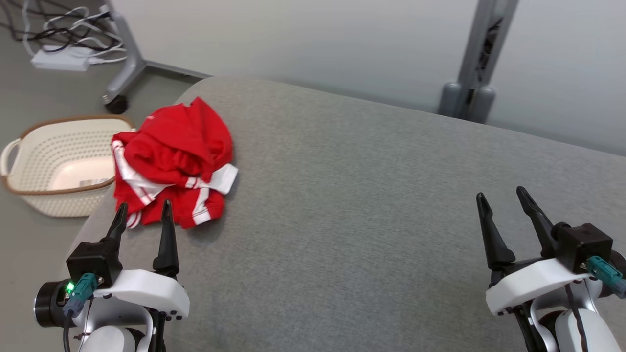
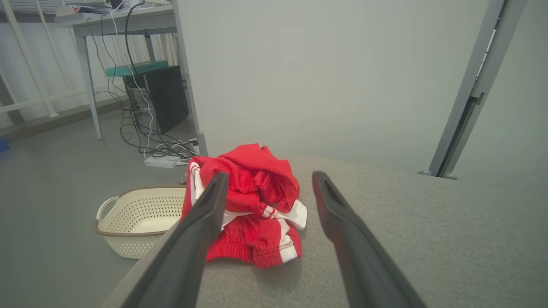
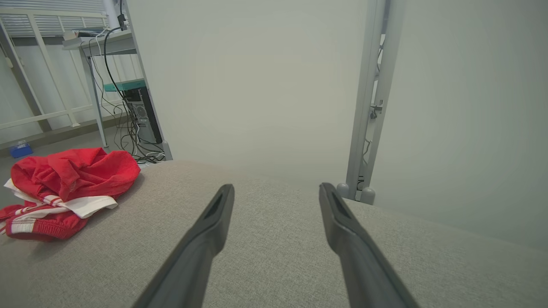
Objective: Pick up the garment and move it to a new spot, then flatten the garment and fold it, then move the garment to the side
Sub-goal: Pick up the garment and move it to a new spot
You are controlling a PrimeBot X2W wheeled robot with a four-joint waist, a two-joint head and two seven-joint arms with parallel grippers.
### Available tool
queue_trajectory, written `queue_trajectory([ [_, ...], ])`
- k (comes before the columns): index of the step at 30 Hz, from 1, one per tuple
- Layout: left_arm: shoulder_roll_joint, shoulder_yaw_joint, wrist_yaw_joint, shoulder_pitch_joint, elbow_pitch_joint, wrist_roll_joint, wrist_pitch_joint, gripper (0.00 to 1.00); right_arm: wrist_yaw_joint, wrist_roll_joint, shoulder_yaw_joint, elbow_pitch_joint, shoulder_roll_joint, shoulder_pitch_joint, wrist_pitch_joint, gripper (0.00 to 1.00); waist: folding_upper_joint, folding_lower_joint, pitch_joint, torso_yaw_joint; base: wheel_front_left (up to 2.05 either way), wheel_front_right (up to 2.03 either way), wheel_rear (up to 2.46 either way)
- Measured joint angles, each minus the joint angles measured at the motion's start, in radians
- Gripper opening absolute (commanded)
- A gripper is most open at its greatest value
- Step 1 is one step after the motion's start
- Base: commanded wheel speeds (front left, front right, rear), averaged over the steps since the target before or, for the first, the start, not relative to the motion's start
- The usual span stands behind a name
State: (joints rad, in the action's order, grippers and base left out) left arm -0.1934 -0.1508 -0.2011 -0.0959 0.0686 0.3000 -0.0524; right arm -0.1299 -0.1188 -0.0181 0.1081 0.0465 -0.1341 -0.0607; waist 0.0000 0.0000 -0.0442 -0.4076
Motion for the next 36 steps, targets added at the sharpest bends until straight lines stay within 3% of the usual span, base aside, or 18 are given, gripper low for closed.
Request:
queue_trajectory([
  [8,-0.002,0.006,-0.002,0.000,0.012,0.015,-0.011,1.00,0.000,-0.010,-0.020,0.028,0.000,-0.021,-0.012,1.00,0.0000,0.0000,-0.011,-0.077,0.00,0.00,0.00],
  [25,-0.014,-0.006,-0.012,-0.026,0.003,0.011,-0.004,1.00,0.000,-0.026,-0.021,0.045,0.000,-0.021,-0.028,1.00,0.0000,0.0000,-0.002,-0.078,0.00,0.00,0.00],
  [36,-0.082,0.032,0.005,-0.305,0.005,0.006,0.049,1.00,0.000,-0.007,-0.041,0.036,0.000,-0.033,-0.014,1.00,0.0000,0.0000,-0.029,-0.023,0.00,0.00,0.00],
])
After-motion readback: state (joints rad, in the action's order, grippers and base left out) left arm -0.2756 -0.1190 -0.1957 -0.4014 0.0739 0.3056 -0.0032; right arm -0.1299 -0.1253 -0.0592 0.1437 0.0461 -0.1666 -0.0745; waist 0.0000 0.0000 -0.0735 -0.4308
